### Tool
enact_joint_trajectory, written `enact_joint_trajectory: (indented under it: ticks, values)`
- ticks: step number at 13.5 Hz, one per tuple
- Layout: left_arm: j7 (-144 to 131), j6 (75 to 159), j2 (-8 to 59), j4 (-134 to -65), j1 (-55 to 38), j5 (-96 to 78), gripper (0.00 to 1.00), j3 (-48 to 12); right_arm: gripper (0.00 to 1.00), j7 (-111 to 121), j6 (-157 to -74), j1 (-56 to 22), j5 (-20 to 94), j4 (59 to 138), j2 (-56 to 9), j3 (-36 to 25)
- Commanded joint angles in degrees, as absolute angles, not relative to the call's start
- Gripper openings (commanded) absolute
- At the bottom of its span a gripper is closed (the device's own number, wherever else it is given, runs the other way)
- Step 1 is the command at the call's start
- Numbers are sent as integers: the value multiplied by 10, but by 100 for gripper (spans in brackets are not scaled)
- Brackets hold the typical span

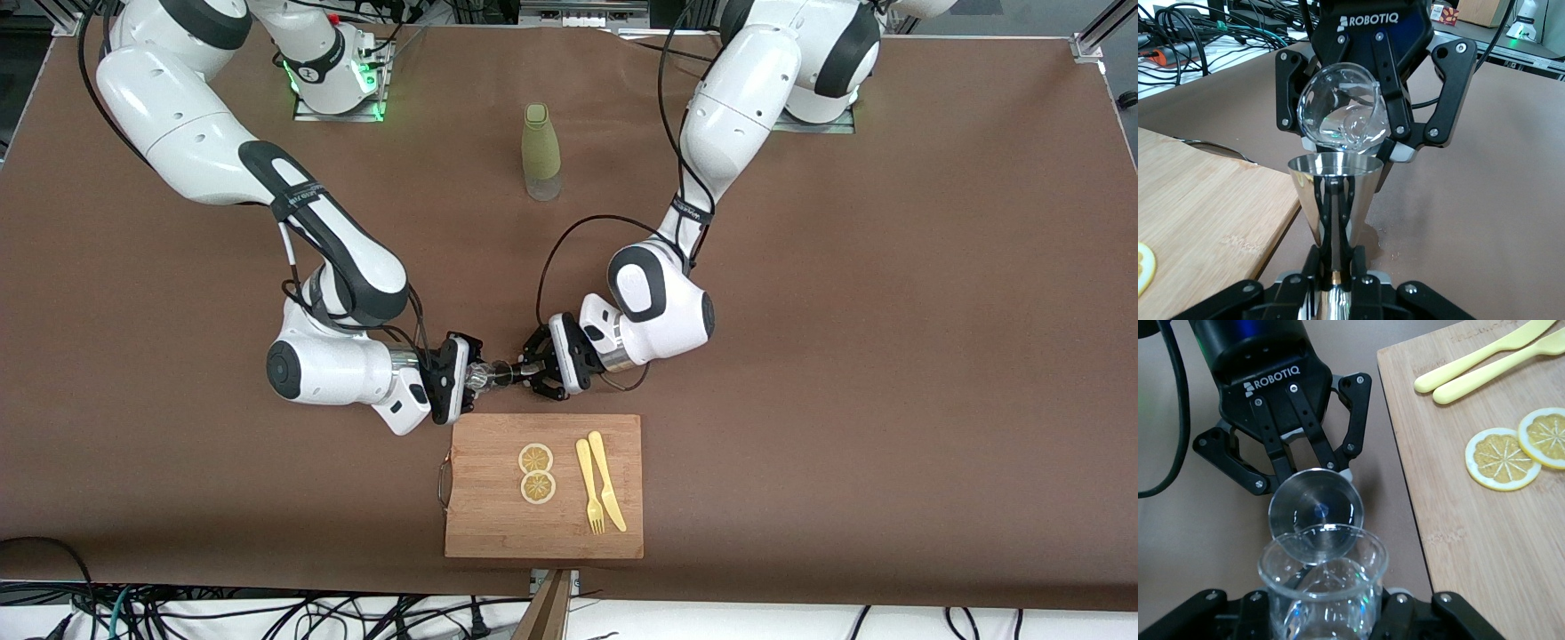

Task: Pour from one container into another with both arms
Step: 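Tilt the beaker with the right gripper, pouring into the jigger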

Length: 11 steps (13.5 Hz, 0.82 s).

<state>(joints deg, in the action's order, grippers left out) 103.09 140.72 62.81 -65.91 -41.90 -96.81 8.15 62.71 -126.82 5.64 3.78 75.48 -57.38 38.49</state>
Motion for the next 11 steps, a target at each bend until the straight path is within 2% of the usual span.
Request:
enact_joint_trajectory:
  ticks: [1, 11]
  values:
    - [1049, 1405, 636, -642, -421, -989, 0, 87, 29, 611, -1249, 59, 19, 749, -569, 392]
    - [1059, 1404, 639, -642, -413, -991, 0, 83, 27, 599, -1236, 58, -11, 743, -565, 393]
